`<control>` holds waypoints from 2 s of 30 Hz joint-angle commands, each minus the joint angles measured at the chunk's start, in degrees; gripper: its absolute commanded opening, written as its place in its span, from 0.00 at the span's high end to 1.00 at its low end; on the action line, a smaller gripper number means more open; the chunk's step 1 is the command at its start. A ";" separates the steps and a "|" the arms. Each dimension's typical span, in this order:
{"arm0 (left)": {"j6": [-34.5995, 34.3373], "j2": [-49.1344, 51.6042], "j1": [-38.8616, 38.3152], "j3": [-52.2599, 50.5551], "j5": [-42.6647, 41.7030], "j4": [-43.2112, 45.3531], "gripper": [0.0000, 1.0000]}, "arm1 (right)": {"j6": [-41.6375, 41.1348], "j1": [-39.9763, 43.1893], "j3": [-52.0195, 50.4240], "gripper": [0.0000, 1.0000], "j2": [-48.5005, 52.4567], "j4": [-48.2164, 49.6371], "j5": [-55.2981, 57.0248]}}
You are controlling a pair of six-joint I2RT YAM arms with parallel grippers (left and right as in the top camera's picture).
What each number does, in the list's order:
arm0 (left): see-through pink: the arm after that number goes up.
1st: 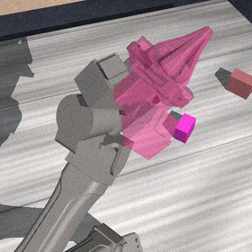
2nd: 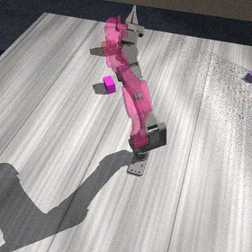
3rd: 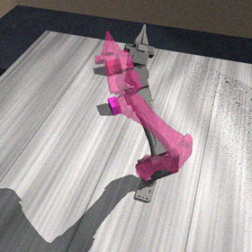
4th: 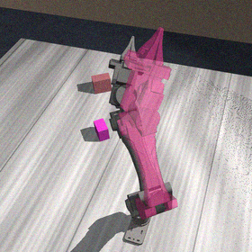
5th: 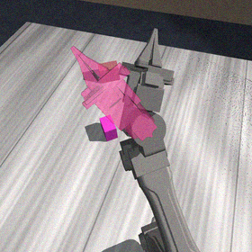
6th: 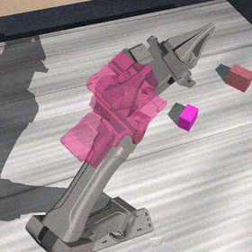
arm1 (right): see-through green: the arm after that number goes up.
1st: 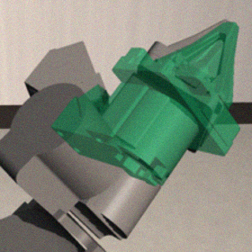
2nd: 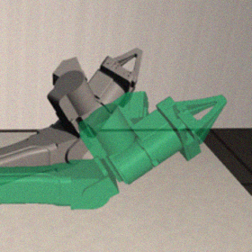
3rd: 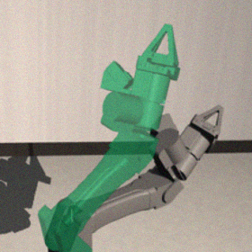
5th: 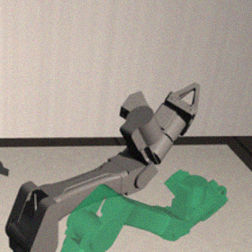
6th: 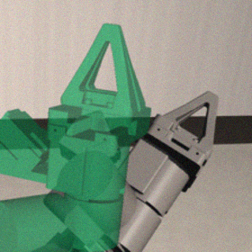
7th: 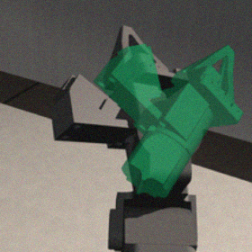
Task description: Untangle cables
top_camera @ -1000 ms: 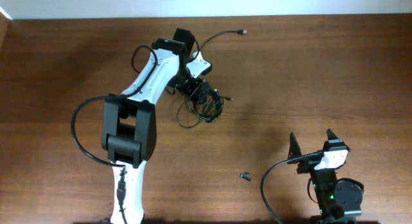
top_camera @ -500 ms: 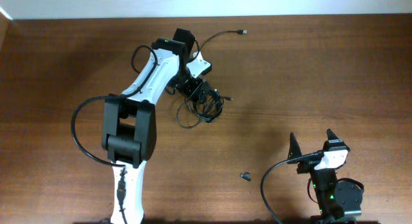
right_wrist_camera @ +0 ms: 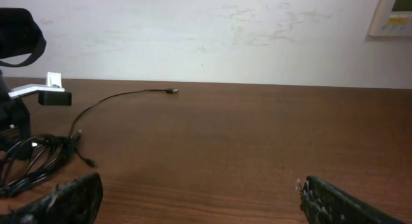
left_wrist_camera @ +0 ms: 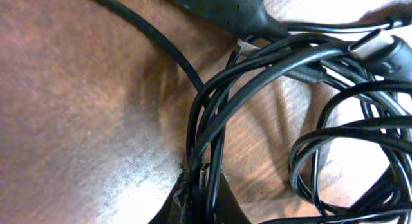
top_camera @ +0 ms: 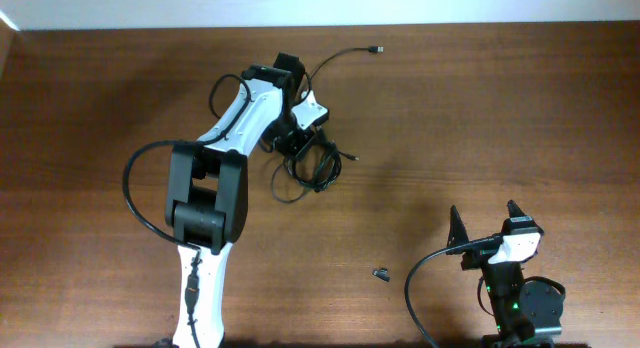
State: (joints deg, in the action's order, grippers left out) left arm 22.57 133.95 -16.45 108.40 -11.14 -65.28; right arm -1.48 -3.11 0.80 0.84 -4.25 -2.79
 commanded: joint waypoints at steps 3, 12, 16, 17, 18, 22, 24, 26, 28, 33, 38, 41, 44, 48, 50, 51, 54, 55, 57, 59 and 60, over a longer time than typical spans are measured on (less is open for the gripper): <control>0.26 0.26 -0.07 6.49 0.00 -6.62 1.00 | -0.07 -0.26 -0.48 0.01 -0.48 -0.02 0.28; 7.19 -0.26 -0.07 35.10 1.49 -17.18 1.00 | -0.07 -0.26 -0.48 0.01 -0.48 -0.02 0.28; 10.16 -0.26 -0.07 43.54 1.51 -21.00 1.00 | -0.07 -0.26 -0.48 0.01 -0.48 -0.02 0.28; 10.32 -0.26 -0.07 45.48 1.51 -21.86 1.00 | -0.07 -0.26 -0.48 0.01 -0.48 -0.02 0.28; 10.32 -0.26 -0.07 47.32 1.51 -22.58 1.00 | -0.07 -0.26 -0.48 0.01 -0.48 -0.02 0.28; 10.32 -0.26 -0.07 52.81 1.49 -24.39 1.00 | -0.07 -0.26 -0.48 0.01 -0.48 0.00 0.28; 10.29 -0.26 -0.07 55.52 0.96 -24.68 1.00 | -0.07 -0.26 -0.48 0.01 -0.48 0.00 0.31; 10.29 -0.28 -0.07 58.42 -1.16 -25.33 1.00 | -0.07 -0.26 -0.48 0.01 -0.48 0.04 0.24; 10.29 -0.28 -0.07 61.66 -3.91 -26.16 1.00 | -0.07 -0.26 -0.48 0.01 -0.48 0.94 0.31; 10.29 -0.31 -0.07 69.92 -10.91 -29.59 1.00 | -0.09 -0.26 -0.48 0.01 -0.48 8.57 -2.12; 10.29 -2.78 -0.07 71.47 -13.75 -30.80 1.00 | -0.22 -0.26 0.46 0.01 -0.48 15.72 -5.92; 10.29 -4.24 -0.07 71.47 -13.75 -30.82 1.00 | -3.91 -0.26 3.04 0.01 -0.48 15.45 -7.67; 10.29 -4.66 -0.07 71.49 -13.77 -30.80 1.00 | -7.48 -0.26 6.69 0.01 -0.37 11.43 -8.22; 10.29 -4.66 -0.07 71.47 -14.21 -30.62 1.00 | -8.48 -0.24 14.36 0.01 2.36 1.62 -8.20; 10.29 -4.66 -0.07 71.47 -14.16 -30.40 1.00 | -8.46 -0.24 18.51 0.01 5.95 -1.27 -8.17; 10.29 -4.66 0.00 71.47 -14.16 -30.40 1.00 | -8.46 -0.26 19.80 0.01 7.58 -1.60 -8.22; 10.29 -4.66 0.00 71.47 -14.16 -30.42 1.00 | -8.48 -0.24 24.22 0.01 14.64 -1.60 -9.86; 10.29 -4.66 0.00 71.47 -14.16 -30.40 1.00 | -8.46 -0.26 25.68 0.01 17.25 -1.60 -10.71; 10.29 -4.66 0.00 71.47 -14.16 -30.36 1.00 | -8.46 -0.26 29.18 0.01 23.91 -2.01 -12.87; 10.27 -4.66 -0.02 71.47 -14.19 -30.21 1.00 | -8.46 -0.26 32.54 0.01 29.75 -4.22 -14.27; 10.27 -4.66 -0.02 71.47 -14.23 -30.08 1.00 | -8.44 -0.26 35.45 0.01 34.45 -6.67 -15.76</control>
State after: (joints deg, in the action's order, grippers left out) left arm 31.99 131.35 -16.45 178.84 -23.88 -95.98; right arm -9.30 -3.11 30.87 28.05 -8.01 -14.50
